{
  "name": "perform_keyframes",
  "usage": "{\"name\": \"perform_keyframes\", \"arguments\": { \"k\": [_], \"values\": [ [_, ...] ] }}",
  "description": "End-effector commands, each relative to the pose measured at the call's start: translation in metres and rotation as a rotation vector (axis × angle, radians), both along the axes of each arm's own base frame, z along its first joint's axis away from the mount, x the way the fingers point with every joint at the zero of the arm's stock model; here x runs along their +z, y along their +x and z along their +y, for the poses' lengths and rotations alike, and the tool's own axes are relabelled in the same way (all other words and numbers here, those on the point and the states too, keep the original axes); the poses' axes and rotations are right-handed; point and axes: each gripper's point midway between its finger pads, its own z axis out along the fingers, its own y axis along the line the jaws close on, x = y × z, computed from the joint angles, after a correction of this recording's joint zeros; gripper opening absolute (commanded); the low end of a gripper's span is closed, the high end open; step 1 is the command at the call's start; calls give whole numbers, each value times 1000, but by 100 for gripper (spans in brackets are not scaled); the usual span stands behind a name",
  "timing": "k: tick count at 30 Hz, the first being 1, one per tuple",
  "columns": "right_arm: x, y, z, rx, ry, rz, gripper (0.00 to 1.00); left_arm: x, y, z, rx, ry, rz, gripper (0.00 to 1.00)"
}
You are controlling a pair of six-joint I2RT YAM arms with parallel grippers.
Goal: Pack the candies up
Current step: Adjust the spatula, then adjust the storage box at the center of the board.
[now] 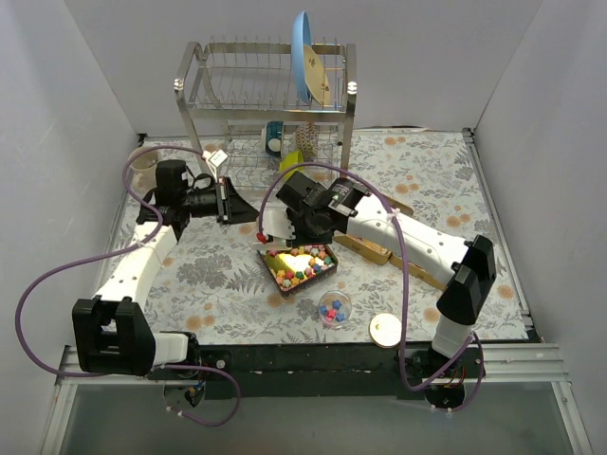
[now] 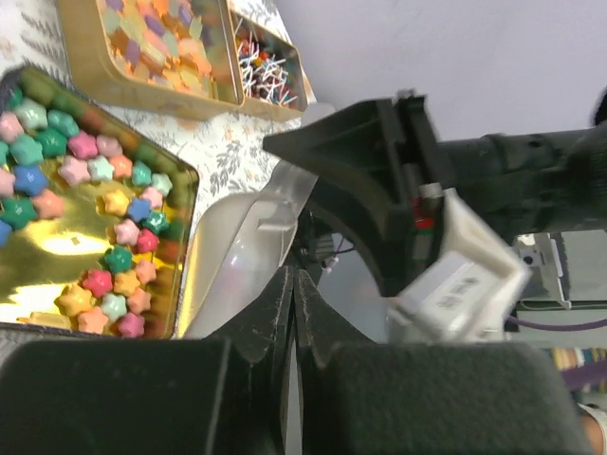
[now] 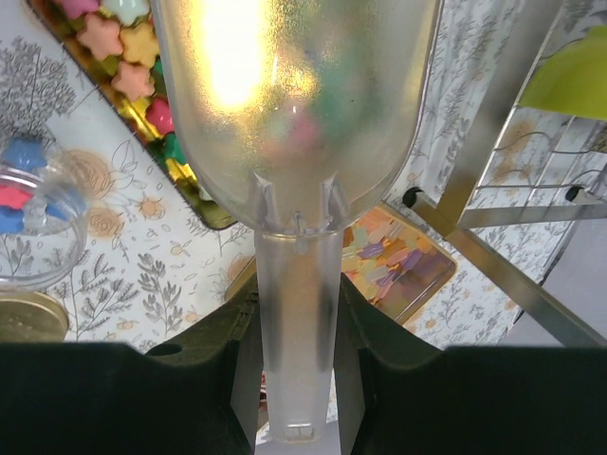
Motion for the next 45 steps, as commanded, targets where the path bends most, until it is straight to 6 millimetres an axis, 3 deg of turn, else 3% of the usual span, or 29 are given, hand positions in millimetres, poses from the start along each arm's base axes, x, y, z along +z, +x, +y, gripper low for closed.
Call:
{"name": "perform_keyframes", "arguments": {
  "k": [1, 8, 10, 13, 14, 15, 16, 17, 19, 22, 23, 26, 33, 39, 45],
  "values": [
    [45, 12, 22, -26, 142, -59, 1, -13, -15, -1, -8, 6, 38, 0],
    [99, -8, 34, 24, 353, -44, 1, -39, -10, 1, 22, 47, 86, 0],
    [105, -12, 31, 25, 375, -46, 1, -45, -6, 2, 24, 53, 98, 0],
    [89, -7, 17, -10, 303, -59, 1, -40, 5, 2, 36, 55, 64, 4],
    [83, -5, 9, -33, 281, -63, 1, -27, 15, 3, 53, 67, 16, 10],
    [69, 4, -6, -86, 243, -53, 1, -29, 32, 10, 117, 118, -14, 20],
    [68, 8, -15, -114, 245, -49, 1, -30, 44, 16, 159, 169, -60, 31],
    [64, 13, -23, -147, 244, -41, 1, -22, 55, 21, 188, 201, -103, 36],
    [52, 23, -51, -231, 216, -17, 1, -33, 70, 28, 215, 261, -134, 40],
    [46, 31, -75, -301, 208, -17, 1, -52, 75, 31, 162, 336, -189, 41],
    [39, 30, -81, -311, 189, -10, 1, -70, 76, 33, 138, 388, -189, 42],
    [33, 29, -96, -340, 168, -9, 1, -95, 77, 30, 71, 500, -252, 43],
    [25, 24, -120, -397, 167, -11, 1, -132, 78, 7, -32, 647, -322, 43],
    [21, 25, -130, -423, 174, -2, 1, -164, 72, -6, -110, 753, -343, 44],
    [22, 31, -131, -441, 184, -1, 1, -190, 83, 1, -105, 879, -372, 41]
  ]
}}
